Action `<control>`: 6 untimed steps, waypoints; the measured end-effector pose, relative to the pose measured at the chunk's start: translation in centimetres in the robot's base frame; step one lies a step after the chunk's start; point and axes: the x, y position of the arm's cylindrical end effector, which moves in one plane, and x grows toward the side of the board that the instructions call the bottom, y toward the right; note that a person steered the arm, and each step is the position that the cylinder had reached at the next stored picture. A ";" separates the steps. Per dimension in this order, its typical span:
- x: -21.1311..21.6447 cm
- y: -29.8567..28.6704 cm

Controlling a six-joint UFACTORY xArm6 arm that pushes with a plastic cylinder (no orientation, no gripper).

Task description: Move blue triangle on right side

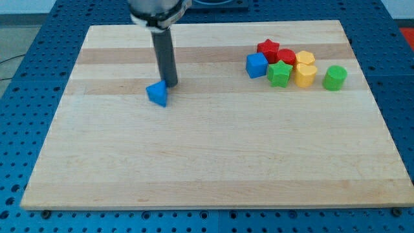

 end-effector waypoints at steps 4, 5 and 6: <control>4.4 -6.3; 3.4 2.6; 3.0 11.1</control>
